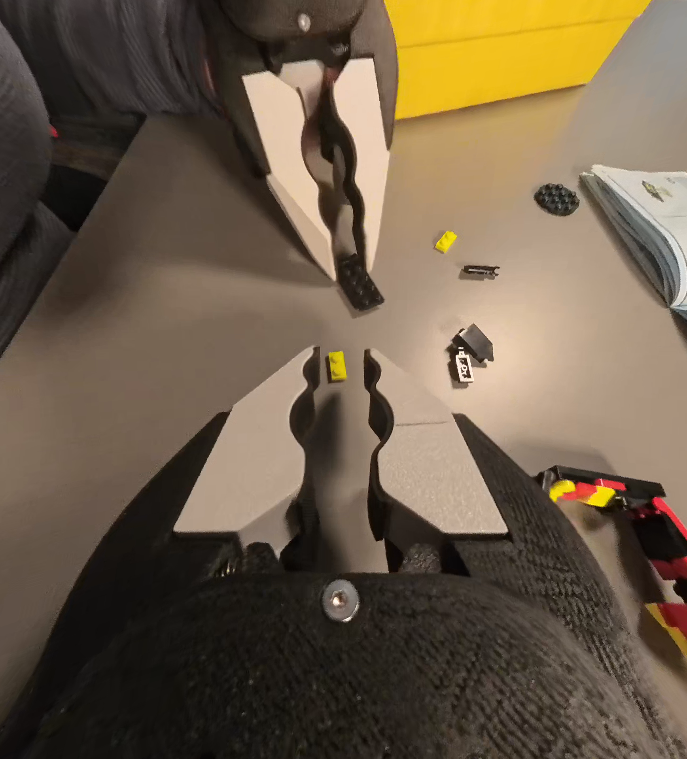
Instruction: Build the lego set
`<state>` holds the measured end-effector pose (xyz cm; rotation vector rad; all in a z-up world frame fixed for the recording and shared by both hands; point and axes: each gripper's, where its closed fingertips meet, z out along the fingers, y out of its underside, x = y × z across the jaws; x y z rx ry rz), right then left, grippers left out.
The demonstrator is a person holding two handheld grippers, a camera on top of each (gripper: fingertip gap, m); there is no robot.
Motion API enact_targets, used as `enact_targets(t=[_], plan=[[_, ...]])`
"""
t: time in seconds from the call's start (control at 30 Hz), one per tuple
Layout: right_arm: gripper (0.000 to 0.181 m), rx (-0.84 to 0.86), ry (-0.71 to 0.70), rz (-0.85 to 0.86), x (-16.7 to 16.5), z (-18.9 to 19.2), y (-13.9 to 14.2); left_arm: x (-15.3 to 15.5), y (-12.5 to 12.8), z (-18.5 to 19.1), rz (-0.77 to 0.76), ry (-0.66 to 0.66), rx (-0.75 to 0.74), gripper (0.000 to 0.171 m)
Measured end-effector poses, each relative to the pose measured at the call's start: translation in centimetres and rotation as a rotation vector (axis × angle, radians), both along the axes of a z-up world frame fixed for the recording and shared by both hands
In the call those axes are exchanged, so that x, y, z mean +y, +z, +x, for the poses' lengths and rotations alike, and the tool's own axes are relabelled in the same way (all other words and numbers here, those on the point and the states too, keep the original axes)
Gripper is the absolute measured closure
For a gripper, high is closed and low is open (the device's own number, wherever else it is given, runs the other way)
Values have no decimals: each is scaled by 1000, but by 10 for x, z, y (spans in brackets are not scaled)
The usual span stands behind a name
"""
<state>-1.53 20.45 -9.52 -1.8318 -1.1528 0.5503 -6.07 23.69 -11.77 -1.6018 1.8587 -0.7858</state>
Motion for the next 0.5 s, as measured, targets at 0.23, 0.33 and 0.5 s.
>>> enact_targets(t=[0.23,0.33,0.5], plan=[[155,-32,17,-64,-1,0,-9,-9,0,7,-86,-46,-13,155],[157,-52,26,-76,1,-1,-13,-10,0,6,-54,-67,-14,155],[171,-96,43,-111,0,-1,-21,-11,0,6,-42,-79,-16,155]])
